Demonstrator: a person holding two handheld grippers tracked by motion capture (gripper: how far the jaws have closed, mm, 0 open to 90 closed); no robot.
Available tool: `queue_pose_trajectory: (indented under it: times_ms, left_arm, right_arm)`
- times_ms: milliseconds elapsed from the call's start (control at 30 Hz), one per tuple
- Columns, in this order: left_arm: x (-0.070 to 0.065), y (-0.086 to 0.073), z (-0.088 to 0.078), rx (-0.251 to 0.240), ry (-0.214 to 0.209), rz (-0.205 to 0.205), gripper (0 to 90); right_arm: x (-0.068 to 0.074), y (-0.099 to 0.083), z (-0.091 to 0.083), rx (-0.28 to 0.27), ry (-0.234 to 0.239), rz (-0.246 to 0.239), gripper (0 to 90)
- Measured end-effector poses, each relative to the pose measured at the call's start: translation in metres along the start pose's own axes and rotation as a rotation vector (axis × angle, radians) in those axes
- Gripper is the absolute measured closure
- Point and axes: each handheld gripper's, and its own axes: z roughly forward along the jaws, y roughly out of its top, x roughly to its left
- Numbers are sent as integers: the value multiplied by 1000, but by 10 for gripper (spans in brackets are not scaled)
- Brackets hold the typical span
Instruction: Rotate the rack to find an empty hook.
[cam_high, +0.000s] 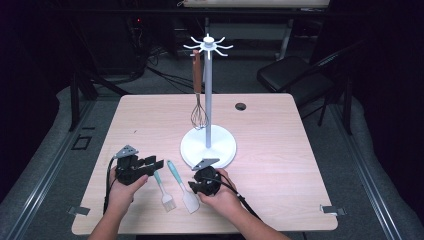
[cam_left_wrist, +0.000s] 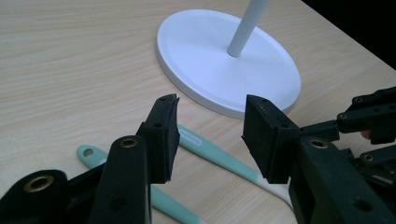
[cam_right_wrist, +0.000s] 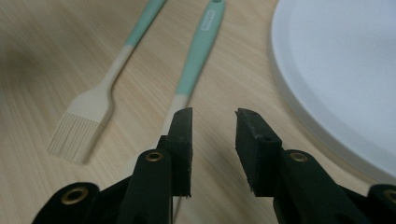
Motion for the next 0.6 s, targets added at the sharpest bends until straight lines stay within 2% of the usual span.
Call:
queue_pose_trajectory:
  times_ms: [100,167,267,433,500,600]
  left_arm:
    - [0,0,0,-1,-3,-2,550]
    - [0,0,0,1,-2,-2,550]
    - [0,0,0,2,-1,-2,550]
    - [1,0,0,-5,-1,-8,550]
    - [1,0,0,-3,0,-10,550]
    - [0,0,0,-1,-4,-6,550]
  right_arm:
    - [6,2,5,11,14,2,670]
    - [11,3,10,3,16,2,632]
    - [18,4,16,6,5,-22,631]
    - [28,5,24,24,-24,-44,687]
    - [30,6,25,48,-35,-69,702]
    - [34,5,28,46,-60,-87,738]
